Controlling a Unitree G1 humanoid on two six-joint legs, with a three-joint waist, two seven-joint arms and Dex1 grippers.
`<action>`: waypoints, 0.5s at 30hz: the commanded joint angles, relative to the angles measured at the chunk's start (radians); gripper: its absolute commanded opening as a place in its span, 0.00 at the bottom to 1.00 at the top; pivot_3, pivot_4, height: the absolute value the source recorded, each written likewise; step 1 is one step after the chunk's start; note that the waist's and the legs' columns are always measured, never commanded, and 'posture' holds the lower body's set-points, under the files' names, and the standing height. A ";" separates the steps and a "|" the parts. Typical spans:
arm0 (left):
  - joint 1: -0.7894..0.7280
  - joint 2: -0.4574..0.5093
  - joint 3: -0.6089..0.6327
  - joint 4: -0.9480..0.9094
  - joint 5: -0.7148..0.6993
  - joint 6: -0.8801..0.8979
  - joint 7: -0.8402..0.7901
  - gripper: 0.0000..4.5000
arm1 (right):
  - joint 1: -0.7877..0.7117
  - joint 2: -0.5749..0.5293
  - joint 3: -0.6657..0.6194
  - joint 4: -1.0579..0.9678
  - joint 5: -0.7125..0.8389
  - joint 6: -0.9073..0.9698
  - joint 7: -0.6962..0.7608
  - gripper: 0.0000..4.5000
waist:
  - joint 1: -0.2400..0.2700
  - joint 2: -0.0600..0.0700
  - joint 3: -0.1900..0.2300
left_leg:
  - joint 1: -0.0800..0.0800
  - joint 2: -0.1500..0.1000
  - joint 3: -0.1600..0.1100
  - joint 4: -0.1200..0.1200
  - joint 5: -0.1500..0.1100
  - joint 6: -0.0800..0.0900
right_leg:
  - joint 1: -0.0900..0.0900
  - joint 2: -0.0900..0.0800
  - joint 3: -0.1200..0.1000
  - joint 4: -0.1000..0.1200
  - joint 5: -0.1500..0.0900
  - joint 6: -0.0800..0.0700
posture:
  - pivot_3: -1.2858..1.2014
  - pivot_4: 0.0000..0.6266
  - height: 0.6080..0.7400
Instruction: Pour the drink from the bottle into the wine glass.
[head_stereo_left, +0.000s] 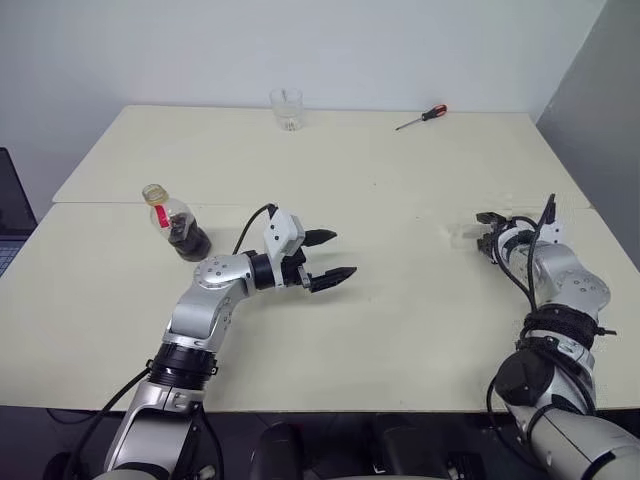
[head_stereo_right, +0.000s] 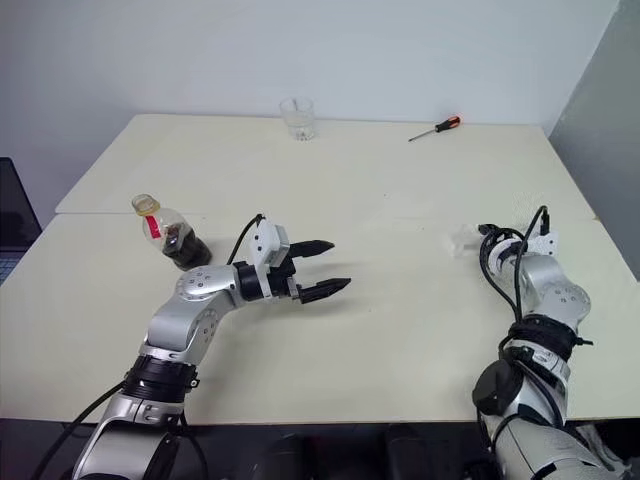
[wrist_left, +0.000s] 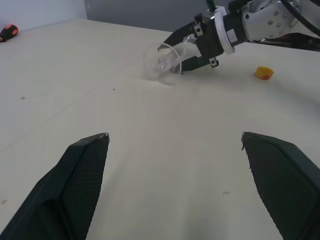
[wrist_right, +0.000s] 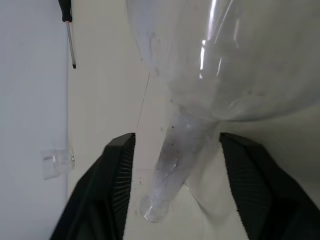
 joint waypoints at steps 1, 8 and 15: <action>-0.006 0.008 0.017 -0.054 -0.008 0.008 0.015 1.00 | -0.024 -0.023 0.037 -0.010 -0.021 -0.020 0.038 0.30 | 0.000 0.000 0.000 | 0.000 0.000 0.000 0.000 0.000 0.000 | 0.000 0.000 0.000 0.000 0.000 0.000 | 0.52 0.24 1.00; 0.074 0.026 0.036 -0.126 -0.011 0.030 0.066 1.00 | 0.022 -0.016 0.177 -0.190 -0.028 0.060 0.136 0.04 | 0.001 0.003 0.001 | 0.000 0.001 0.000 -0.001 0.000 0.000 | 0.000 0.000 0.000 0.000 -0.001 0.000 | 0.52 0.24 1.00; 0.166 0.042 0.078 -0.220 -0.028 0.064 0.124 1.00 | 0.085 -0.012 0.476 -0.439 -0.207 -0.024 0.394 0.04 | -0.002 0.005 0.003 | -0.001 0.001 0.000 -0.001 0.000 0.000 | -0.002 0.000 0.000 0.001 -0.001 0.001 | 0.52 0.24 1.00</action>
